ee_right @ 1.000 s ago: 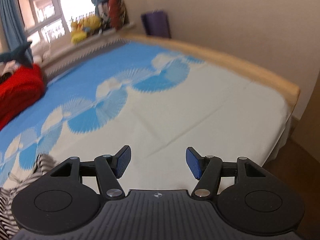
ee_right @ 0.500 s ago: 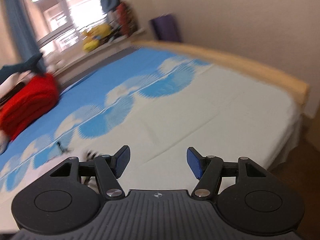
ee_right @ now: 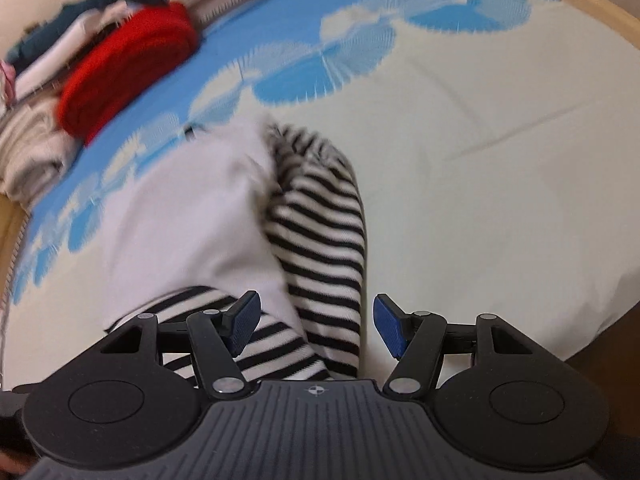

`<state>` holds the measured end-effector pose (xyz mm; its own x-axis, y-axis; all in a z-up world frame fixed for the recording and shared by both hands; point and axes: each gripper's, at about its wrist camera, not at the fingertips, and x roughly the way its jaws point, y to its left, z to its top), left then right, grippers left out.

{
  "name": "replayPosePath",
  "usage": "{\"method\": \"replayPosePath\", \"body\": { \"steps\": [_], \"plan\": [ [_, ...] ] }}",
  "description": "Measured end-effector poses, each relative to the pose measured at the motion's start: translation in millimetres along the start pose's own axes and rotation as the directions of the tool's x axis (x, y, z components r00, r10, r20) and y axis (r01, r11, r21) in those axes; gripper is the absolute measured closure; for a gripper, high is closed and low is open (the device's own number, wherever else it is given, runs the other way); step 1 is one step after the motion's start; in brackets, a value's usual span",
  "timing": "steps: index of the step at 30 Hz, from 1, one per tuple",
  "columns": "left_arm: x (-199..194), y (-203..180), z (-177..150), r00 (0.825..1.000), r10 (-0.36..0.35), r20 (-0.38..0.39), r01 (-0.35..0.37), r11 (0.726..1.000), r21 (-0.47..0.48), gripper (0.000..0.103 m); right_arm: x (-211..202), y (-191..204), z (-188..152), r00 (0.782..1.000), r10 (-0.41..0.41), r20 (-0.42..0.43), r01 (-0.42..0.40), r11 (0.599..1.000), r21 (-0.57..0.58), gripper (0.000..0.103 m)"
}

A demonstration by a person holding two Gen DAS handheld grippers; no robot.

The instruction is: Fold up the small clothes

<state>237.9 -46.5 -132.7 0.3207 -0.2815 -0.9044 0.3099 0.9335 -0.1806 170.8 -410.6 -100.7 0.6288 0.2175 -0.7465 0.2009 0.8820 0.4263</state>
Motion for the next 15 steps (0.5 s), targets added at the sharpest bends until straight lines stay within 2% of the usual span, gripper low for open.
{"method": "replayPosePath", "body": {
  "steps": [3,5,7,8,9,11,12,13,15],
  "plan": [
    [-8.6,-3.1,9.9,1.000,-0.010,-0.006,0.011,1.000,0.027,0.058,12.8,7.6,-7.3,0.998,-0.028,-0.061,0.025,0.999,-0.045,0.039],
    [-17.9,3.3,18.3,0.999,-0.013,-0.043,0.014,1.000,0.018,0.055,23.7,14.0,-15.5,0.990,-0.050,-0.130,0.037,0.995,-0.096,0.039],
    [-26.0,8.9,33.4,0.999,-0.020,-0.044,0.021,1.000,0.019,0.044,32.3,22.4,-27.0,0.976,-0.120,-0.182,0.085,0.978,-0.191,0.040],
    [-31.0,12.8,43.9,0.999,-0.028,-0.028,0.028,0.999,0.016,0.039,34.5,25.7,-31.8,0.969,-0.164,-0.185,0.118,0.964,-0.239,0.041],
    [-35.4,18.9,55.1,0.999,-0.042,-0.009,0.042,0.999,0.005,0.029,35.6,28.4,-34.7,0.963,-0.201,-0.181,0.146,0.949,-0.279,0.043],
    [-37.1,28.0,78.3,0.997,-0.068,0.045,0.070,0.997,-0.031,0.022,33.1,34.0,-38.0,0.961,-0.220,-0.166,0.158,0.934,-0.321,0.060],
    [-35.8,35.6,92.5,0.993,-0.082,0.083,0.088,0.994,-0.065,0.019,31.1,36.1,-38.3,0.965,-0.201,-0.165,0.140,0.935,-0.325,0.083],
    [-31.5,43.0,104.9,0.988,-0.103,0.117,0.115,0.988,-0.101,0.018,29.5,37.6,-38.3,0.969,-0.184,-0.168,0.123,0.939,-0.322,0.098],
    [-15.7,55.1,129.2,0.972,-0.175,0.156,0.203,0.961,-0.187,0.018,25.6,42.4,-39.5,0.969,-0.192,-0.153,0.131,0.932,-0.338,0.100]
  ]
}}
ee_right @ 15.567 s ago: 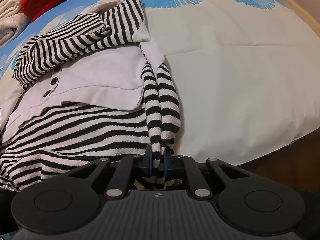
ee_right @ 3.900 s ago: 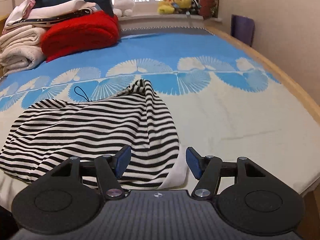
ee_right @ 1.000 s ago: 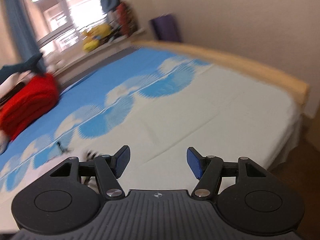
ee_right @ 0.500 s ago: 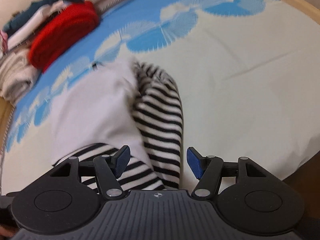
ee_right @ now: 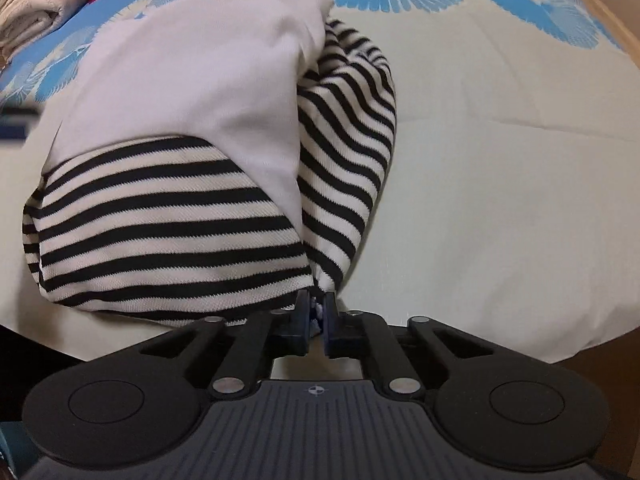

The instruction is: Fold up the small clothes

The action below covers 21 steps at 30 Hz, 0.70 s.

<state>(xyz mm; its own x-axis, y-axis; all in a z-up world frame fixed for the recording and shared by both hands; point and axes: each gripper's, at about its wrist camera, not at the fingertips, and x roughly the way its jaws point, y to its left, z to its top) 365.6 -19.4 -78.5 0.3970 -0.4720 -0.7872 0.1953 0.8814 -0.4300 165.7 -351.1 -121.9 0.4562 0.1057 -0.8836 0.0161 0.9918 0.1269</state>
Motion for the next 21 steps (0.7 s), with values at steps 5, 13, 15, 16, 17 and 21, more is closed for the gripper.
{"method": "replayPosePath", "body": {
  "steps": [5,13,15,16,17,21],
  "plan": [
    [55.3,29.7,19.3,0.989,-0.126,-0.071,0.109,0.971,-0.212,0.018,-16.4,14.7,2.4,0.998,-0.042,0.040,0.045,0.995,-0.085,0.100],
    [94.2,33.4,27.3,0.980,-0.181,-0.084,0.159,0.963,-0.217,0.046,-20.8,25.5,11.5,0.997,-0.072,0.029,0.075,0.993,-0.092,0.100],
    [84.4,34.9,30.1,0.978,-0.196,-0.070,0.179,0.964,-0.198,0.058,-22.2,29.7,15.6,0.997,-0.073,0.040,0.076,0.994,-0.082,0.100],
    [78.8,37.7,31.3,0.979,-0.200,-0.050,0.188,0.965,-0.182,0.060,-22.2,33.5,18.4,0.996,-0.068,0.053,0.072,0.994,-0.079,0.100],
    [66.5,41.9,32.7,0.980,-0.197,-0.021,0.191,0.967,-0.170,0.060,-21.5,36.0,20.2,0.996,-0.057,0.067,0.062,0.995,-0.078,0.100],
    [23.4,75.4,38.9,0.994,-0.008,0.111,0.023,0.990,-0.136,0.051,-34.6,59.0,28.7,0.987,0.044,0.154,-0.028,0.994,-0.102,0.101]
  ]
}}
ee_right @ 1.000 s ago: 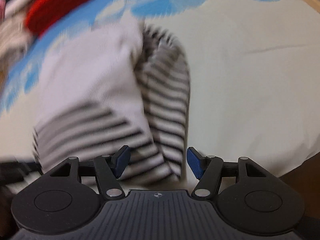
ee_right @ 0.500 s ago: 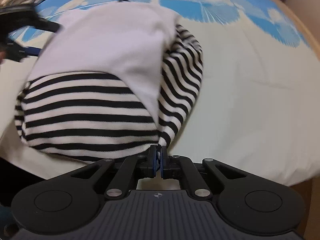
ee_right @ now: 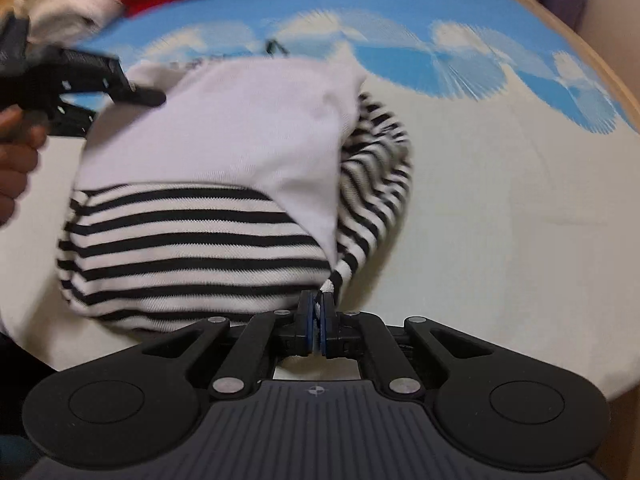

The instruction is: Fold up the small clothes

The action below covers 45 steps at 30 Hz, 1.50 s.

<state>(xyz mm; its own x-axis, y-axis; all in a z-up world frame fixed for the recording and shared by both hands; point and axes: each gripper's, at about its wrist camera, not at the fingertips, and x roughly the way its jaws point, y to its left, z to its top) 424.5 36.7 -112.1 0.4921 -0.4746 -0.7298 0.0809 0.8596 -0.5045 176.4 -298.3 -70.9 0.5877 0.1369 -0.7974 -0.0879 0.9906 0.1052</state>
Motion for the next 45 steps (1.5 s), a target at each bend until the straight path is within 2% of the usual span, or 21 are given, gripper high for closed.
{"method": "replayPosePath", "body": {
  "steps": [2,5,7,12,15,18,19,20,21,22,24,26,29,30,33,36,38,41,42,43,45],
  "plan": [
    [-13.1,15.3,6.0,0.993,0.110,0.043,-0.110,0.994,-0.006,0.041,-1.6,10.0,2.7,0.999,0.030,0.025,-0.029,0.999,-0.026,0.101],
    [-39.7,15.5,8.9,0.983,0.147,0.110,-0.155,0.986,0.066,0.040,-0.9,21.1,2.6,0.997,0.080,0.022,-0.079,0.996,-0.045,0.101],
    [-64.3,8.1,4.4,0.971,0.181,0.155,-0.195,0.977,0.082,0.040,-0.2,27.4,1.4,0.999,0.041,0.019,-0.039,0.996,-0.076,0.101],
    [-96.0,-21.4,-14.6,0.984,0.176,0.014,-0.176,0.970,0.166,0.040,-4.7,19.0,7.1,0.999,0.044,0.008,-0.044,0.999,-0.007,0.101],
    [-113.8,-39.9,-40.8,0.986,0.167,0.016,-0.165,0.952,0.259,0.041,-4.0,23.3,3.0,0.999,0.035,-0.009,-0.035,0.999,0.000,0.101],
    [-100.1,-42.3,-72.2,0.987,0.152,0.046,-0.158,0.933,0.323,0.042,-6.2,24.7,-0.4,0.999,0.031,-0.004,-0.031,1.000,-0.001,0.101],
    [-84.2,-38.7,-86.4,0.982,0.182,0.048,-0.186,0.911,0.367,0.046,-6.5,24.0,-1.3,1.000,0.024,-0.001,-0.024,1.000,0.004,0.102],
    [-55.4,-33.5,-100.2,0.951,0.306,-0.037,-0.261,0.863,0.432,0.049,-5.7,23.9,-0.8,1.000,0.013,-0.003,-0.012,1.000,0.009,0.103],
    [-35.0,-28.8,-108.5,0.898,0.433,-0.084,-0.348,0.812,0.469,0.048,-3.7,22.7,-2.1,1.000,-0.027,-0.013,0.027,1.000,0.010,0.103],
    [-31.3,-28.9,-109.3,0.895,0.442,-0.063,-0.368,0.808,0.460,0.048,-0.6,21.1,-3.8,0.996,-0.090,-0.023,0.090,0.996,0.004,0.103],
    [-39.2,-33.3,-104.8,0.918,0.395,-0.024,-0.347,0.834,0.428,0.049,3.4,10.9,-3.4,0.988,-0.148,-0.030,0.150,0.986,0.066,0.103],
    [-53.1,-35.9,-108.2,0.933,0.360,0.020,-0.336,0.846,0.414,0.048,-3.6,-1.3,0.6,0.993,-0.117,0.014,0.112,0.979,0.172,0.103],
    [-70.5,-37.3,-112.9,0.929,0.365,0.065,-0.361,0.853,0.377,0.041,-25.7,-2.9,6.4,0.985,-0.098,0.145,0.064,0.973,0.222,0.100],
    [-75.2,-36.0,-114.9,0.929,0.363,0.074,-0.365,0.861,0.355,0.040,-29.8,-1.1,7.4,0.982,-0.080,0.169,0.040,0.973,0.227,0.095],
    [-83.0,-37.7,-119.6,0.918,0.384,0.096,-0.394,0.859,0.327,0.040,-24.6,8.5,7.4,0.986,0.014,0.167,-0.054,0.970,0.237,0.046],
    [-97.1,-47.9,-123.6,0.898,0.410,0.162,-0.440,0.842,0.310,0.039,-7.8,21.1,8.5,0.991,0.044,0.128,-0.072,0.971,0.227,0.042],
    [-112.5,-54.8,-123.0,0.898,0.390,0.202,-0.434,0.859,0.272,0.035,5.9,28.8,11.2,0.995,0.033,0.091,-0.051,0.977,0.207,0.042],
    [-130.3,-59.5,-128.3,0.911,0.346,0.224,-0.393,0.894,0.214,0.032,21.3,33.2,13.8,0.999,0.012,0.042,-0.020,0.978,0.207,0.051],
    [-134.6,-60.6,-131.8,0.914,0.338,0.225,-0.384,0.900,0.208,0.032,25.7,33.6,14.1,0.999,0.023,0.026,-0.028,0.975,0.218,0.080],
    [-137.8,-61.9,-136.0,0.915,0.333,0.227,-0.380,0.901,0.211,0.032,28.8,34.5,12.7,0.999,0.039,0.011,-0.040,0.975,0.217,0.102],
    [-141.1,-65.8,-143.8,0.914,0.332,0.231,-0.385,0.890,0.243,0.032,33.1,39.2,9.2,1.000,-0.002,-0.015,0.004,0.986,0.168,0.103]
  ]
}}
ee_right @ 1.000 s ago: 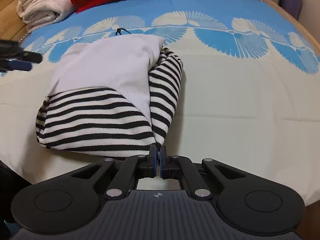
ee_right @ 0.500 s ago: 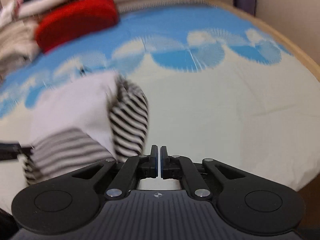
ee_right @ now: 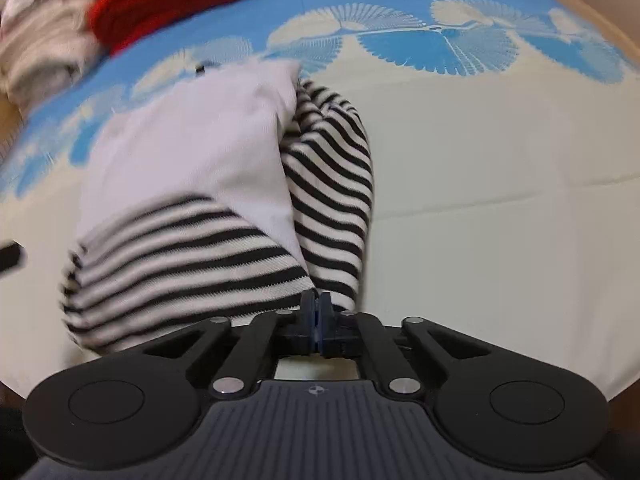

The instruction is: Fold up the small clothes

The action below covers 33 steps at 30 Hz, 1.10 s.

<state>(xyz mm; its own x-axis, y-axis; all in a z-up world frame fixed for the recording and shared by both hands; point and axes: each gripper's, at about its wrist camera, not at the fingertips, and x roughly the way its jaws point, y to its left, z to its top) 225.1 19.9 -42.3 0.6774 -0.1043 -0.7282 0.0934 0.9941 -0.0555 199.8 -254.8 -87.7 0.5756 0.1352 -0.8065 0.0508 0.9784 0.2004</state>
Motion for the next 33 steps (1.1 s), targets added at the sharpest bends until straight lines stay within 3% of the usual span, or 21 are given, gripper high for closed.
{"method": "replayPosePath", "body": {
  "steps": [3,6,8,10,11,14,16,19,21,23,24,25,28,31,33],
  "plan": [
    [-6.2,-9.2,-8.2,1.000,0.022,0.021,-0.023,0.996,0.085,0.032,7.6,0.2,-4.7,0.998,-0.044,-0.046,0.044,0.999,-0.004,0.103],
    [-17.4,-15.5,-16.3,0.995,0.046,0.084,-0.057,0.990,0.128,0.025,2.5,5.2,-4.7,0.997,-0.062,-0.042,0.062,0.998,-0.008,0.103],
    [-30.5,-18.6,-21.4,0.985,0.063,0.159,-0.085,0.987,0.136,0.018,-10.3,13.2,-4.4,0.992,-0.123,-0.008,0.122,0.991,-0.048,0.090],
    [-45.2,-23.3,-26.9,0.968,0.082,0.237,-0.119,0.982,0.146,0.016,-33.7,19.3,-2.3,0.988,-0.132,0.082,0.138,0.988,-0.072,0.058],
    [-51.2,-26.0,-28.7,0.961,0.088,0.262,-0.130,0.981,0.147,0.016,-48.6,22.3,-0.8,0.983,-0.119,0.141,0.131,0.988,-0.081,0.054],
    [-68.9,-30.5,-31.9,0.956,0.068,0.285,-0.107,0.987,0.122,0.016,-95.0,32.0,-4.8,0.947,-0.077,0.313,0.125,0.983,-0.136,0.048],
    [-82.9,-31.3,-34.5,0.955,0.053,0.291,-0.082,0.993,0.087,0.016,-122.7,32.9,-15.6,0.915,-0.049,0.400,0.122,0.980,-0.158,0.036],
    [-108.7,-31.0,-39.0,0.963,0.043,0.265,-0.054,0.998,0.032,0.015,-154.5,27.6,-36.5,0.884,-0.012,0.467,0.079,0.989,-0.124,0.020],
    [-126.7,-36.4,-46.7,0.960,0.114,0.255,-0.132,0.990,0.053,0.014,-167.1,23.7,-48.1,0.873,-0.002,0.488,0.065,0.991,-0.113,0.016],
    [-148.8,-50.9,-58.6,0.937,0.221,0.272,-0.259,0.959,0.111,0.003,-176.8,24.5,-62.3,0.860,-0.009,0.510,0.075,0.991,-0.108,0.014],
    [-160.7,-54.1,-65.6,0.930,0.227,0.289,-0.266,0.958,0.104,0.000,-180.0,25.4,-70.6,0.858,-0.019,0.513,0.087,0.990,-0.109,0.012],
    [-169.8,-54.4,-71.6,0.931,0.212,0.296,-0.246,0.966,0.084,0.000,-180.1,28.3,-77.5,0.859,-0.026,0.511,0.098,0.989,-0.114,0.012],
    [-177.5,-51.7,-92.9,0.961,0.146,0.236,-0.155,0.988,0.022,0.000,-184.3,39.3,-94.8,0.865,-0.034,0.501,0.121,0.982,-0.142,0.010],
    [-162.4,-52.1,-100.4,0.978,0.130,0.160,-0.138,0.990,0.034,0.000,-185.6,44.7,-104.5,0.881,-0.014,0.473,0.100,0.982,-0.158,0.008],
    [-154.8,-52.0,-95.8,0.980,0.120,0.160,-0.124,0.992,0.016,0.000,-183.4,46.8,-106.0,0.888,-0.009,0.460,0.097,0.981,-0.168,0.008]
  ]
}}
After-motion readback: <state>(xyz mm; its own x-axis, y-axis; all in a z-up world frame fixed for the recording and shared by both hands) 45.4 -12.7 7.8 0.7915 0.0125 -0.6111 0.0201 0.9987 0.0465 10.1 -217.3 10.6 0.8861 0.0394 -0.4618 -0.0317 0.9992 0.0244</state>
